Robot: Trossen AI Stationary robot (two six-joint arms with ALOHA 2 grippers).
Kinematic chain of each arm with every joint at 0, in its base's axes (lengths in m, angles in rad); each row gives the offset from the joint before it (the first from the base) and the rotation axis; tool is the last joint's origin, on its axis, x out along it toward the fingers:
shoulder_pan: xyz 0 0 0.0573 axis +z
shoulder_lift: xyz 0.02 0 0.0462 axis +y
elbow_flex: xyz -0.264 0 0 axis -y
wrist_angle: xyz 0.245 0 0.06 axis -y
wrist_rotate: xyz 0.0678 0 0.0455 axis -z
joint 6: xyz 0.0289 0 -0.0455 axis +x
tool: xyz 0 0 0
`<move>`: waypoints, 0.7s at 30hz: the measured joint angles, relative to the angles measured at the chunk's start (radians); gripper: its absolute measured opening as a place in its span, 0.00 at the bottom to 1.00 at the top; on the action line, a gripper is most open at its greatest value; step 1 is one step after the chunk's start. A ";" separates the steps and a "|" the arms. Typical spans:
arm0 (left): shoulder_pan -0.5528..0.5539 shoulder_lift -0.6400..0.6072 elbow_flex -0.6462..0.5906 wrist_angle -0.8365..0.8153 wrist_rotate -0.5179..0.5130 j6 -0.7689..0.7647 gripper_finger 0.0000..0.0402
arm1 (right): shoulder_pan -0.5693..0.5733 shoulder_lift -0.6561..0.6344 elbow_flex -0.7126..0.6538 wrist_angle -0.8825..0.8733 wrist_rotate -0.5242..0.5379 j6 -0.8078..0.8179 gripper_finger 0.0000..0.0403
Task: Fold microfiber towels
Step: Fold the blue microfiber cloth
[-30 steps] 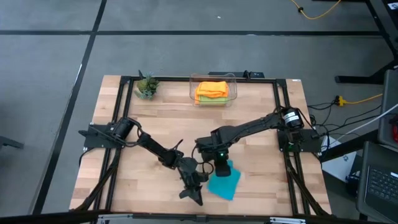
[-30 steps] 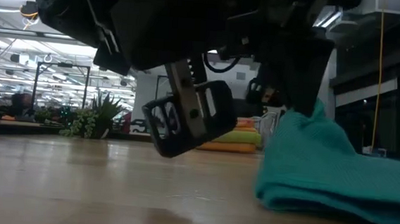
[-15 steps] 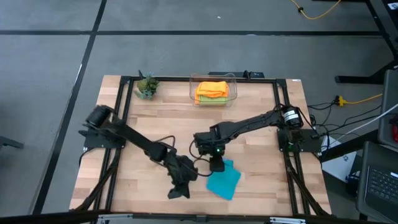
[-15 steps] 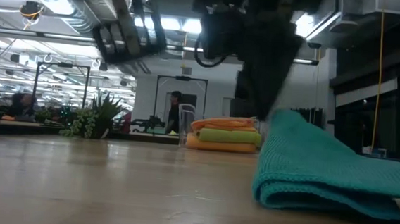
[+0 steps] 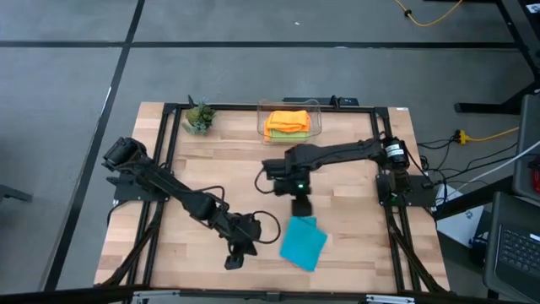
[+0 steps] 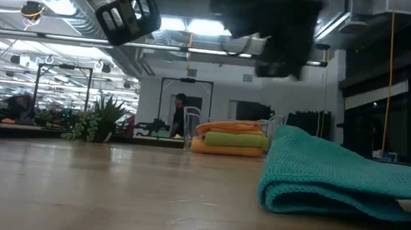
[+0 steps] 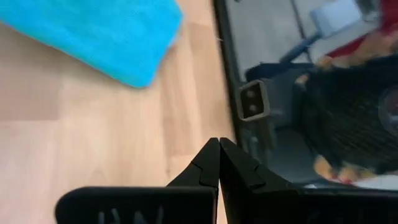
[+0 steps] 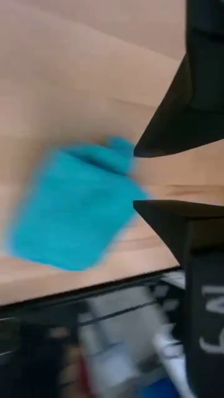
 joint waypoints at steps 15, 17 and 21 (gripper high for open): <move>0.006 0.000 0.000 0.008 -0.245 -0.039 0.00 | 0.248 -0.331 -0.399 0.056 0.017 -0.173 0.30; 0.007 0.000 0.000 0.007 -0.294 -0.023 0.00 | 0.273 -0.388 -0.488 0.212 0.030 -0.146 0.30; 0.007 0.001 0.000 0.008 -0.342 -0.021 0.00 | 0.300 -0.465 -0.638 0.521 0.119 -0.119 0.30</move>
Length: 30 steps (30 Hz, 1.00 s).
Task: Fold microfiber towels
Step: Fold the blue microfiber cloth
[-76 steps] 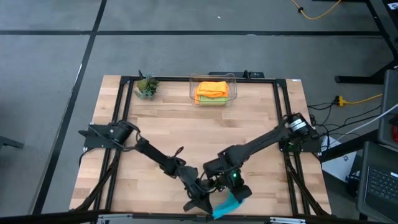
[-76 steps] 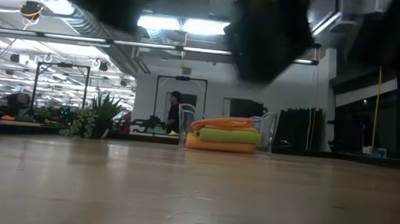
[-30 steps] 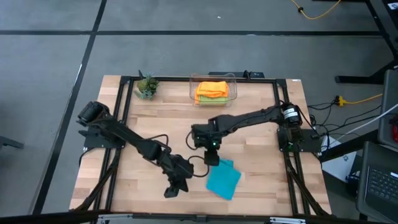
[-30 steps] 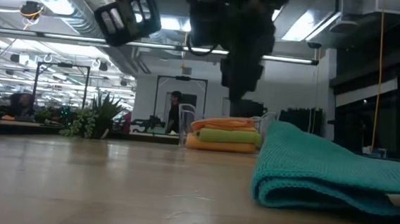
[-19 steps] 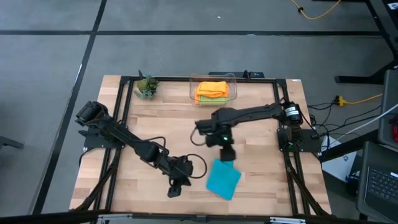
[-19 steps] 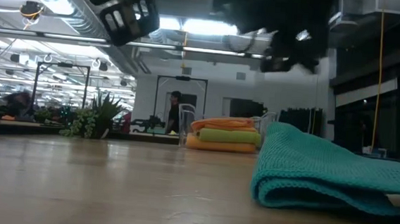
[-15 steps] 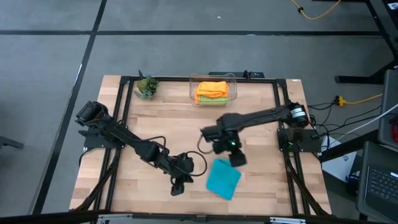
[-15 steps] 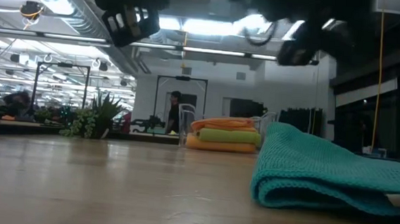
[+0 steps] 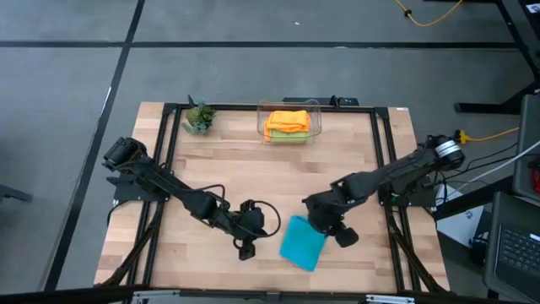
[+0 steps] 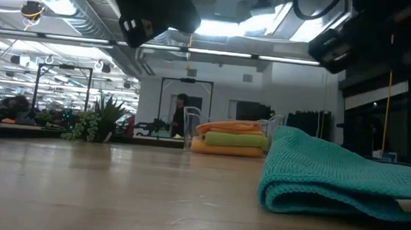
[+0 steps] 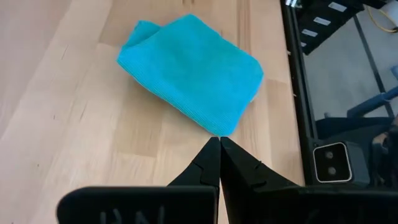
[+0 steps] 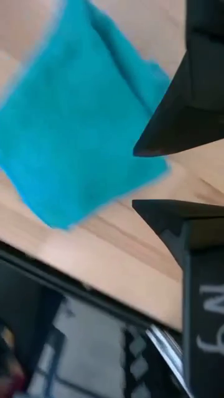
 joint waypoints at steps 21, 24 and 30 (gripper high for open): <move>0.006 0.001 0.000 -0.006 -0.007 0.002 0.00 | -0.052 0.035 -0.122 0.346 0.353 0.183 0.42; 0.007 0.001 0.000 -0.006 -0.008 0.002 0.00 | -0.066 0.084 -0.122 0.345 0.296 0.174 0.54; 0.007 0.001 0.000 -0.006 -0.008 0.003 0.00 | -0.090 0.134 -0.123 0.420 0.247 0.104 0.73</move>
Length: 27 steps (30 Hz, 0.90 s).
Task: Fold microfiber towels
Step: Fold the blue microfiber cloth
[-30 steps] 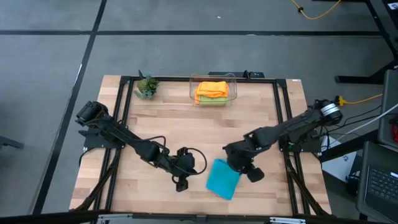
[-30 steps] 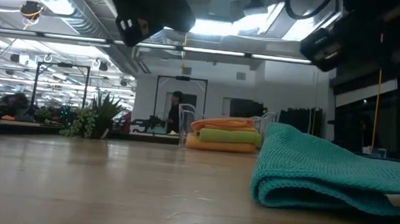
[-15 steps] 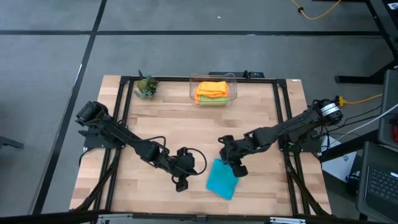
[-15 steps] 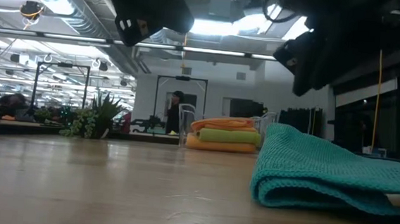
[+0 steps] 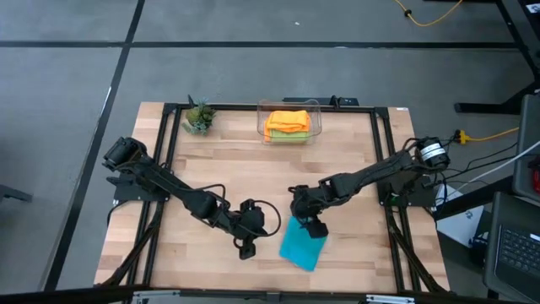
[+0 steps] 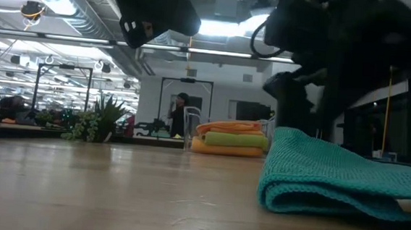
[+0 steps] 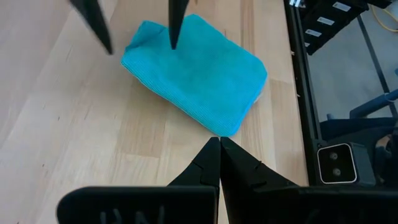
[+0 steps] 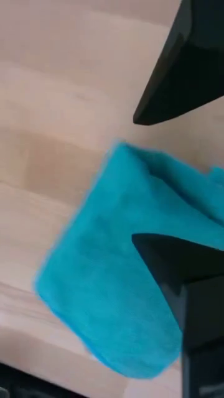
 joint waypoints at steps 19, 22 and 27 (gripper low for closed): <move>0.000 0.000 0.000 0.000 -0.005 0.000 0.00 | -0.075 0.115 0.001 0.129 -0.247 -0.005 0.73; 0.000 0.000 0.000 0.000 -0.005 0.000 0.00 | -0.074 0.115 0.001 0.135 -0.254 -0.004 0.66; 0.000 0.000 0.000 0.000 -0.007 0.000 0.00 | -0.074 0.115 0.001 0.132 -0.254 -0.003 0.48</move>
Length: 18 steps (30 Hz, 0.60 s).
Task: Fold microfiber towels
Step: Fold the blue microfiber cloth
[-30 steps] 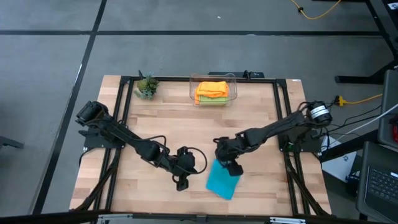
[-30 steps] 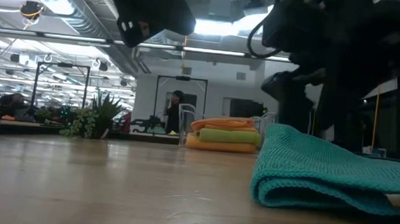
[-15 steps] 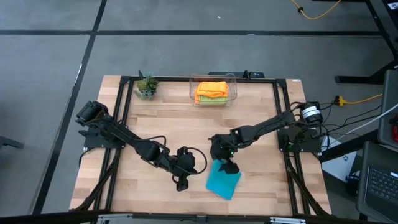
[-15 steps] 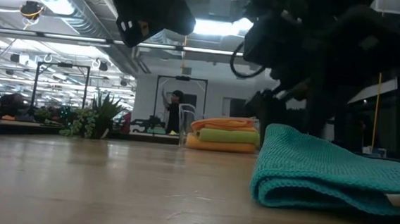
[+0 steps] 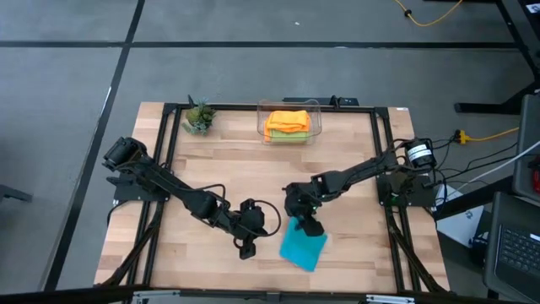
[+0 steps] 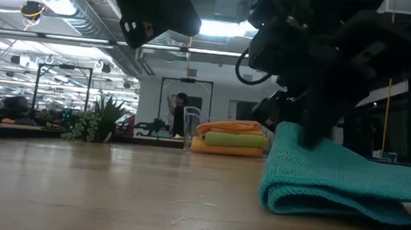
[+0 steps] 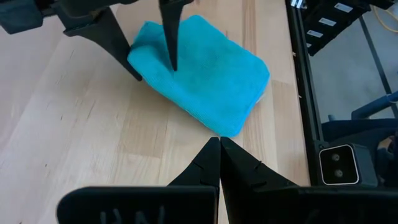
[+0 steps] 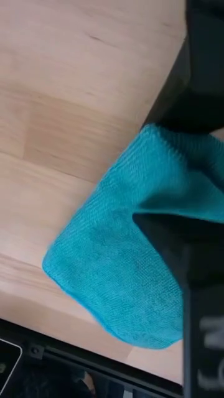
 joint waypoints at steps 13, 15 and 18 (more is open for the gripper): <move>0.000 0.000 0.000 0.000 -0.001 0.000 0.00 | 0.000 0.000 0.001 -0.010 0.001 0.022 0.02; 0.000 0.000 0.000 0.000 -0.002 0.000 0.00 | 0.000 0.001 0.016 -0.028 0.008 0.027 0.02; 0.002 0.000 0.000 0.000 -0.061 -0.002 0.00 | 0.000 0.001 0.058 -0.076 0.035 0.026 0.02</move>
